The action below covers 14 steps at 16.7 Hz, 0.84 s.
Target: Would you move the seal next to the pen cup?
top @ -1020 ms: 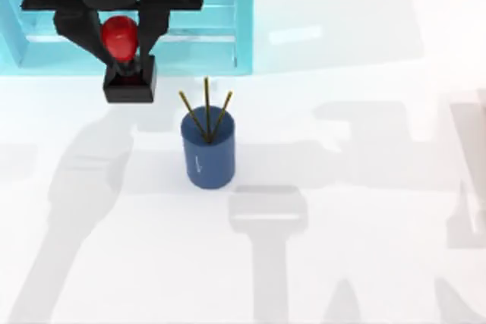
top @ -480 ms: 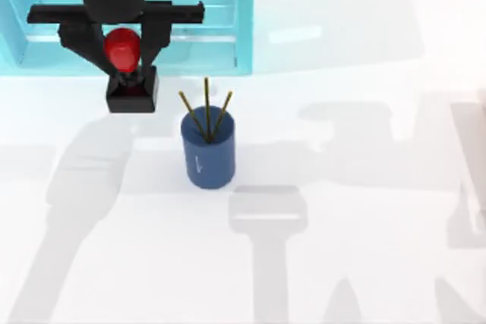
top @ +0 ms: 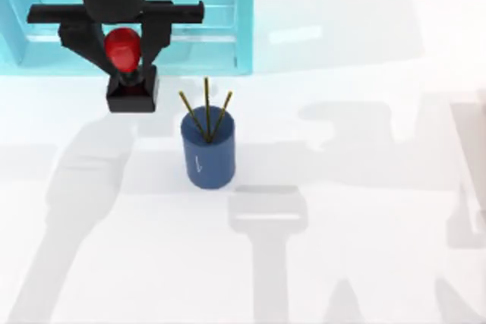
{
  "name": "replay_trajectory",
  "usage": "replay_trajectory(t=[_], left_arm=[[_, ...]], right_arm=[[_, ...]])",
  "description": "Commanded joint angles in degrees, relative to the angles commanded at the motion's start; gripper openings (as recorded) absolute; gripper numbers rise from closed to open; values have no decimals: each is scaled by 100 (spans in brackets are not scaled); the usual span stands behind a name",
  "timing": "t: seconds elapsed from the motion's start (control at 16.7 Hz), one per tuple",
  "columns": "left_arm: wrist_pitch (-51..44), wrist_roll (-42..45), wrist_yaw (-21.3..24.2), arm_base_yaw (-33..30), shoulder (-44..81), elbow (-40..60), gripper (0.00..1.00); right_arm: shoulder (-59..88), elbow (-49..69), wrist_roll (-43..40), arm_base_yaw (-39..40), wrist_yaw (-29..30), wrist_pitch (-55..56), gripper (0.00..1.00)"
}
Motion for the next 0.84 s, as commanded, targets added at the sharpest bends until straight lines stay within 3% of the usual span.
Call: replay_trajectory(t=[0.48, 0.84], left_arm=[[0, 0, 0, 0, 0, 0, 98], [0, 0, 0, 0, 0, 0, 100]], right_arm=[[0, 0, 0, 0, 0, 0, 100], [0, 0, 0, 0, 0, 0, 100]])
